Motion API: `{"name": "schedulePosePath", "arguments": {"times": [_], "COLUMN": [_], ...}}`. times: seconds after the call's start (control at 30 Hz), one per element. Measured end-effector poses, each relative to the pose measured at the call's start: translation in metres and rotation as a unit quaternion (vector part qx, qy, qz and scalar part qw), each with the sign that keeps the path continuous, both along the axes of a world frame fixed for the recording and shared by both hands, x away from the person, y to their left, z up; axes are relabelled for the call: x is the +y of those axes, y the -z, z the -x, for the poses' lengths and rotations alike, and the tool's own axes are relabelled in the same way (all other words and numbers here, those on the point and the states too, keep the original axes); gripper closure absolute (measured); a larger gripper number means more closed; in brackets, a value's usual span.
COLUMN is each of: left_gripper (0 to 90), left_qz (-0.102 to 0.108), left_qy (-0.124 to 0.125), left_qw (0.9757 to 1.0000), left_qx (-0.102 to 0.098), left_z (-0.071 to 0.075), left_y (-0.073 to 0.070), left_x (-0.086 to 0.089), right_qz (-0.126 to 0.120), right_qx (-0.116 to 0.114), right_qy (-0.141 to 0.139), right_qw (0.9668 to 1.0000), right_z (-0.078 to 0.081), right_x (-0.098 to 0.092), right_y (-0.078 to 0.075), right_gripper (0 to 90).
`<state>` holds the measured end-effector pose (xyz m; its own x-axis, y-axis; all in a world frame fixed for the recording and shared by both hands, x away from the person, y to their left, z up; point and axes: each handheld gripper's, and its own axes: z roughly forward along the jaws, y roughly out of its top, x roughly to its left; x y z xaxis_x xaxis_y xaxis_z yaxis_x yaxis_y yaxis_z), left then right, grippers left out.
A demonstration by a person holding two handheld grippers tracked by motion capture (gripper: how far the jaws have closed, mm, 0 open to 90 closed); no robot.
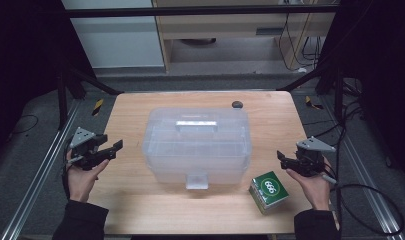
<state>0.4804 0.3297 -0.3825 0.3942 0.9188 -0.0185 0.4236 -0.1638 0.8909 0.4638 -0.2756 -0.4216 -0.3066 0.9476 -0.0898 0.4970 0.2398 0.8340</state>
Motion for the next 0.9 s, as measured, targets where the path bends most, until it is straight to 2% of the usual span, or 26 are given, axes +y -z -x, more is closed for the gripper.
{"name": "schedulePosePath", "arguments": {"times": [0.37, 0.53, 0.6, 0.63, 0.67, 0.7, 0.83, 0.9], "left_gripper": [32.3, 32.7, 33.3, 33.6, 33.6, 33.6, 33.6, 33.6], "left_qz": [-0.008, -0.018, -0.021, -0.03, -0.03, -0.043, -0.059, -0.076], "left_qy": [0.022, 0.036, 0.038, 0.046, 0.046, 0.056, 0.071, 0.089], "left_qw": [0.9996, 0.9988, 0.9986, 0.9981, 0.9981, 0.9971, 0.9952, 0.9923], "left_qx": [-0.019, -0.027, -0.029, -0.029, -0.029, -0.03, -0.033, -0.042], "left_z": [-0.004, -0.007, -0.008, -0.01, -0.01, -0.014, -0.018, -0.022], "left_y": [-0.028, -0.042, -0.043, -0.048, -0.048, -0.053, -0.058, -0.062], "left_x": [-0.016, -0.023, -0.024, -0.027, -0.027, -0.032, -0.038, -0.044], "right_qz": [-0.007, 0.008, 0.007, 0.004, 0.004, 0.0, 0.009, 0.004], "right_qx": [-0.007, -0.001, 0.001, -0.003, -0.003, -0.003, -0.001, 0.013], "right_qy": [-0.012, -0.024, -0.025, -0.025, -0.025, -0.026, -0.03, -0.028], "right_qw": [0.9999, 0.9997, 0.9997, 0.9997, 0.9997, 0.9996, 0.9995, 0.9995], "right_z": [-0.002, -0.003, -0.002, -0.001, -0.001, 0.0, 0.0, 0.0], "right_x": [0.004, 0.006, 0.006, 0.006, 0.006, 0.006, 0.007, 0.007], "right_y": [-0.008, -0.006, -0.006, -0.006, -0.006, -0.006, -0.004, -0.003], "right_gripper": [25.5, 26.6, 26.6, 26.8, 26.8, 26.9, 27.1, 27.3]}}
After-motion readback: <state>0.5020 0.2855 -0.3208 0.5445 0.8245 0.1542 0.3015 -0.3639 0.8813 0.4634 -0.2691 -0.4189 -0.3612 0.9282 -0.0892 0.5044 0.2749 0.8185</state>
